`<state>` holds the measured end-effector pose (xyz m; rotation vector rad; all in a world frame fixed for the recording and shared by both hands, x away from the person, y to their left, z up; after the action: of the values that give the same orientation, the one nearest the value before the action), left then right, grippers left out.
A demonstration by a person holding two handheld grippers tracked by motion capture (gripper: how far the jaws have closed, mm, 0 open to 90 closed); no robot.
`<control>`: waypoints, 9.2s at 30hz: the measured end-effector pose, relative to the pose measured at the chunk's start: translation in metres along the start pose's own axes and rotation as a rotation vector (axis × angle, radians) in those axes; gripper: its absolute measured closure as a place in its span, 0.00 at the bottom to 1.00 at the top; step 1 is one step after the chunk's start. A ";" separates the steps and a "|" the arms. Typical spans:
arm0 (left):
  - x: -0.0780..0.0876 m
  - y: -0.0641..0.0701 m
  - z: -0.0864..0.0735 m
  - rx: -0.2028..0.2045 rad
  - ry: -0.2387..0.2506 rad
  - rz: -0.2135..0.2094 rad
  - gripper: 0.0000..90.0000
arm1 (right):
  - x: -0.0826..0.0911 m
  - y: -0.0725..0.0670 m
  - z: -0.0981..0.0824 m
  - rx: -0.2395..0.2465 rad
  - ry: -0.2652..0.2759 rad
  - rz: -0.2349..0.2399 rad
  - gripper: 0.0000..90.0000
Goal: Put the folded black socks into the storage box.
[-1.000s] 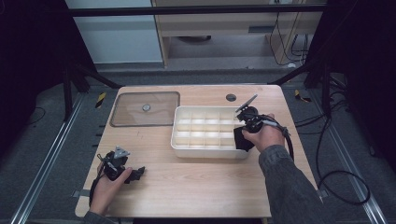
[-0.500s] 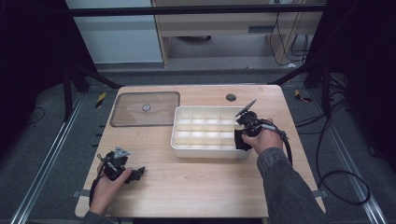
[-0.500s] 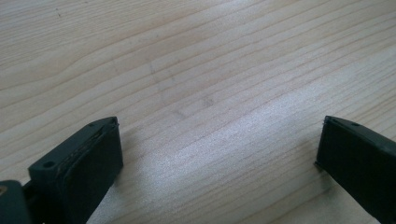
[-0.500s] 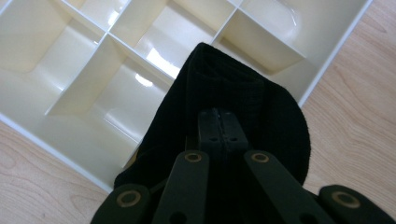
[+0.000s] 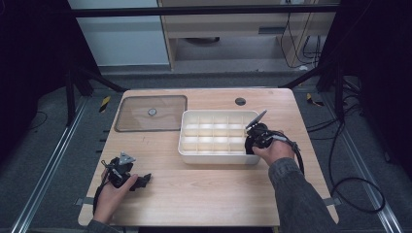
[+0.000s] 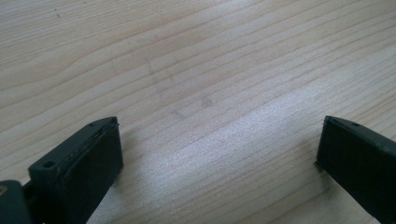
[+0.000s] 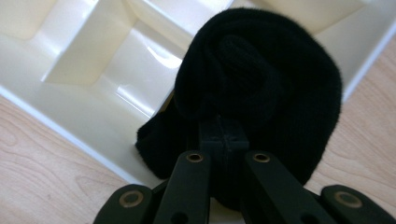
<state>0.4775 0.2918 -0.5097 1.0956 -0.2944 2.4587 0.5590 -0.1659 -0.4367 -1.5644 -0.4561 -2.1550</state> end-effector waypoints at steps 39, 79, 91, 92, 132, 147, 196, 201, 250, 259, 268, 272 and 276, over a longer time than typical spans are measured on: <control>0.000 0.001 0.000 -0.003 -0.003 -0.001 0.00 | -0.014 -0.002 0.001 0.011 -0.045 0.006 1.00; 0.000 0.002 0.000 -0.006 -0.002 -0.003 0.00 | -0.018 -0.002 0.001 0.005 -0.058 0.011 1.00; -0.001 0.002 0.000 -0.005 0.000 -0.004 0.00 | -0.015 -0.002 -0.001 0.018 -0.035 0.003 1.00; -0.001 0.002 0.000 -0.005 0.000 -0.004 0.00 | -0.015 -0.002 -0.001 0.018 -0.035 0.003 1.00; -0.001 0.002 0.001 -0.007 0.002 -0.005 0.00 | 0.057 0.017 0.007 -0.010 0.189 -0.039 1.00; -0.004 0.000 0.001 0.005 0.042 -0.002 0.00 | 0.071 0.037 0.000 -0.070 0.284 -0.035 1.00; -0.007 -0.002 0.001 0.004 0.063 0.007 0.00 | 0.075 0.049 -0.059 -0.176 0.476 -0.015 0.47; -0.007 -0.002 0.001 0.003 0.063 0.007 0.00 | 0.078 0.045 -0.065 -0.186 0.524 -0.030 0.27; -0.006 0.000 0.000 0.001 0.062 0.002 0.00 | -0.008 0.018 -0.150 -0.124 0.462 -0.071 0.14; -0.007 0.000 0.000 0.001 0.062 0.002 0.00 | -0.022 0.023 -0.149 -0.161 0.487 -0.086 0.14; -0.007 0.000 0.000 0.000 0.063 0.001 0.00 | -0.032 0.022 -0.146 -0.187 0.500 -0.117 0.13; -0.007 0.000 0.000 -0.001 0.064 0.000 0.00 | -0.034 0.022 -0.144 -0.200 0.511 -0.120 0.12; -0.007 0.000 0.000 -0.003 0.068 0.000 0.00 | -0.039 0.020 -0.144 -0.206 0.522 -0.127 0.11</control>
<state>0.4820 0.2897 -0.5146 1.0089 -0.2769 2.4887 0.4633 -0.2497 -0.5179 -1.0173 -0.1675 -2.6566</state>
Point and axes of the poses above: each handheld gripper's, and its own axes: x roughly backward along the jaws, z roughly out of its top, y roughly to its right, the point moved 1 cm from there along -x, roughly forward along the jaws, and after that the axes turned 1 degree about y, right-handed, at the moved point
